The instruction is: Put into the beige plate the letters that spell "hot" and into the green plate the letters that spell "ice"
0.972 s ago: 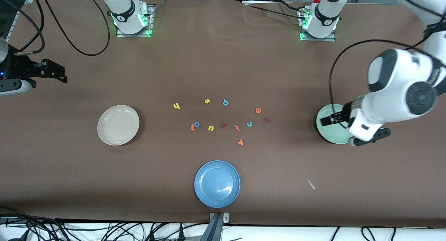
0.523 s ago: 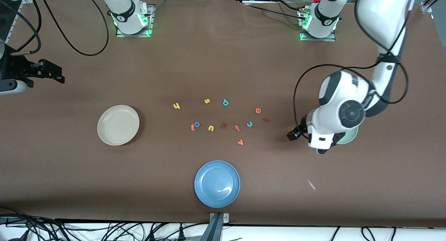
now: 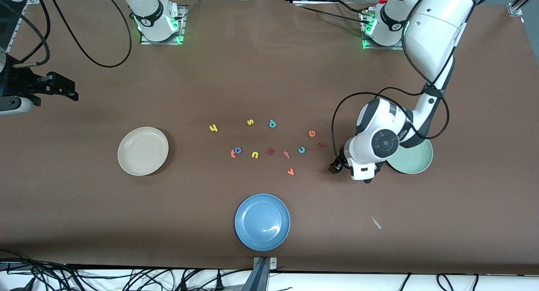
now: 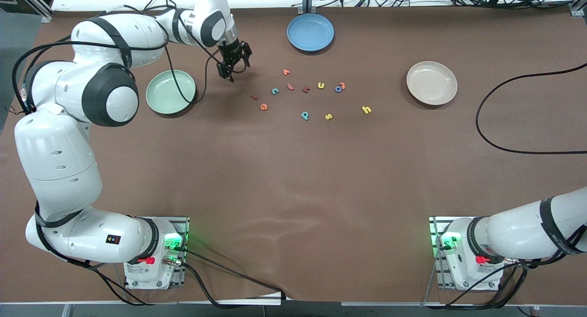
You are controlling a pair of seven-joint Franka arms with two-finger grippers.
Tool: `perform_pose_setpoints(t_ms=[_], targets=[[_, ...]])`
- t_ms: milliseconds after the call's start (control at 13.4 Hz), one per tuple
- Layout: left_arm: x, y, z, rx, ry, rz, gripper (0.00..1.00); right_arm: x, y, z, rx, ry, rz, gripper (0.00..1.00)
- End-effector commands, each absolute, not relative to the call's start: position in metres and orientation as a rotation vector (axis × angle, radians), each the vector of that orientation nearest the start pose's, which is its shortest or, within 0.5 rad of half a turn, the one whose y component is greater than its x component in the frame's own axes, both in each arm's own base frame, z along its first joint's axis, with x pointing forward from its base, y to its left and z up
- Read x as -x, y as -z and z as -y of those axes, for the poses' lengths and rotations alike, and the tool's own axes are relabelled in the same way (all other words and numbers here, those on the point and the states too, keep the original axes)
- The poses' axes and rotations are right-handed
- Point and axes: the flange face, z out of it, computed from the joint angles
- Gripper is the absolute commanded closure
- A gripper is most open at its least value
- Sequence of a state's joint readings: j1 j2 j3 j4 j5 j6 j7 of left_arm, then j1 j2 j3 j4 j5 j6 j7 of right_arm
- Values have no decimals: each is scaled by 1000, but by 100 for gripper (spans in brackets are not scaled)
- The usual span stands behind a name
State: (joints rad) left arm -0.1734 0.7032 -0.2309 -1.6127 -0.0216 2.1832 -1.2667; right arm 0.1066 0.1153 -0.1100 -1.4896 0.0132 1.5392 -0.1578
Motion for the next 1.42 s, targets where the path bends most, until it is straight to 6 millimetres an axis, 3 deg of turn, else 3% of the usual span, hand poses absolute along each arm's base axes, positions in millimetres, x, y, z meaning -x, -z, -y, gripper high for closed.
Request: perform_pose_setpoints(t_ms=[0,75,224,374,1047,1346], targets=[[-616,-202,273,2812,-317,1409,5,-592,-588,-1,3142,-121,220,0],[-614,-201,280,2816,-303,1420,15,-593,-590,3,3143,-117,211,0],[-609,-192,288,2815,-311,1409,18,-593,-591,18,3140,-110,165,0],[-599,-183,288,2798,-335,1395,36,-593,-590,16,3141,-113,172,0],[-589,-176,296,2765,-352,1418,45,-598,-575,9,3139,-157,215,0],[-585,-174,300,2766,-356,1405,60,-601,-567,-3,3140,-189,230,0]])
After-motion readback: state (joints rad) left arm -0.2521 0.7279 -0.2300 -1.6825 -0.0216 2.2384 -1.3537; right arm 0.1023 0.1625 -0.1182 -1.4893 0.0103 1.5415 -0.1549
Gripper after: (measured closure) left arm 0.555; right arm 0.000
